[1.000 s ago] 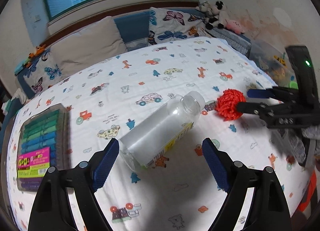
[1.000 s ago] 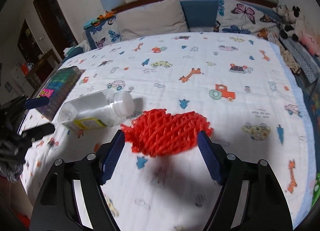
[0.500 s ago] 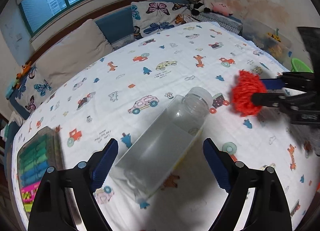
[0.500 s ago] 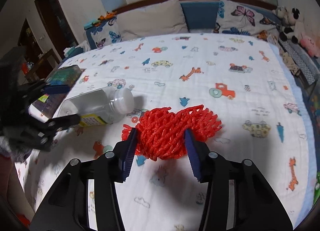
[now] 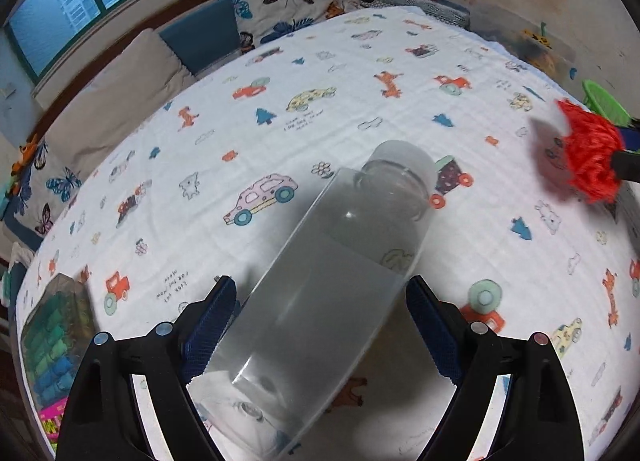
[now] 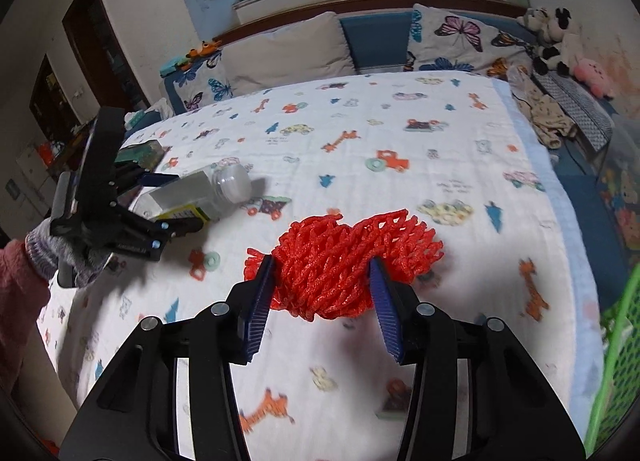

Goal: Collect trash

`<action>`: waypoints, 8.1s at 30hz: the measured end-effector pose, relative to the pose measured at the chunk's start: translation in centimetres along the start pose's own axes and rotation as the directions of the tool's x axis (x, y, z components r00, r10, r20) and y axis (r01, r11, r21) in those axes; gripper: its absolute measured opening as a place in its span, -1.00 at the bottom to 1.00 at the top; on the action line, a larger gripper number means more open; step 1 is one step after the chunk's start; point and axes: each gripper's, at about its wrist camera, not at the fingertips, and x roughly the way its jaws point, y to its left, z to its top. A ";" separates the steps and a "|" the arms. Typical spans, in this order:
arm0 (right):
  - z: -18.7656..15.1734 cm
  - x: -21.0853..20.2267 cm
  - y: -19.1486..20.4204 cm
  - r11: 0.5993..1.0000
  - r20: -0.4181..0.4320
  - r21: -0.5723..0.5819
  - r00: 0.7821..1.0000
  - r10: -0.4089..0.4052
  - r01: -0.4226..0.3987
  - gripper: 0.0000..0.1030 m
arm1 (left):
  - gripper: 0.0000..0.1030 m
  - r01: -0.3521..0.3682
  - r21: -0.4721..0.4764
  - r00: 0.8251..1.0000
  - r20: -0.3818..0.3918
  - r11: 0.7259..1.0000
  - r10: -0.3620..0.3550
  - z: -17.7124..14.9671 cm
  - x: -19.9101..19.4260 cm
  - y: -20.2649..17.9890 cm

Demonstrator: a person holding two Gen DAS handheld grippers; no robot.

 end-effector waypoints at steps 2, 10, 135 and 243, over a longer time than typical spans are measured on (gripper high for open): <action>-0.5 -0.6 -0.4 1.000 0.001 0.003 1.000 -0.016 0.016 -0.07 | 0.61 0.001 -0.010 1.000 0.002 1.000 -0.001 -0.1 0.2 0.0; -2.1 -2.9 -1.7 0.998 0.015 0.023 0.998 -0.059 0.059 -0.07 | 0.19 -0.012 -0.069 1.000 0.017 0.998 0.013 -0.3 -0.6 -0.7; -17.1 -22.7 -9.8 0.906 0.182 0.228 0.898 -0.399 0.356 0.85 | 0.84 0.166 -0.091 0.925 0.359 0.982 -0.123 -0.2 -16.8 -30.6; -16.6 -22.5 -2.8 0.933 0.219 0.153 0.909 -0.354 0.327 0.91 | 0.85 0.061 -0.333 0.902 0.421 0.941 0.090 -8.7 -19.2 -25.5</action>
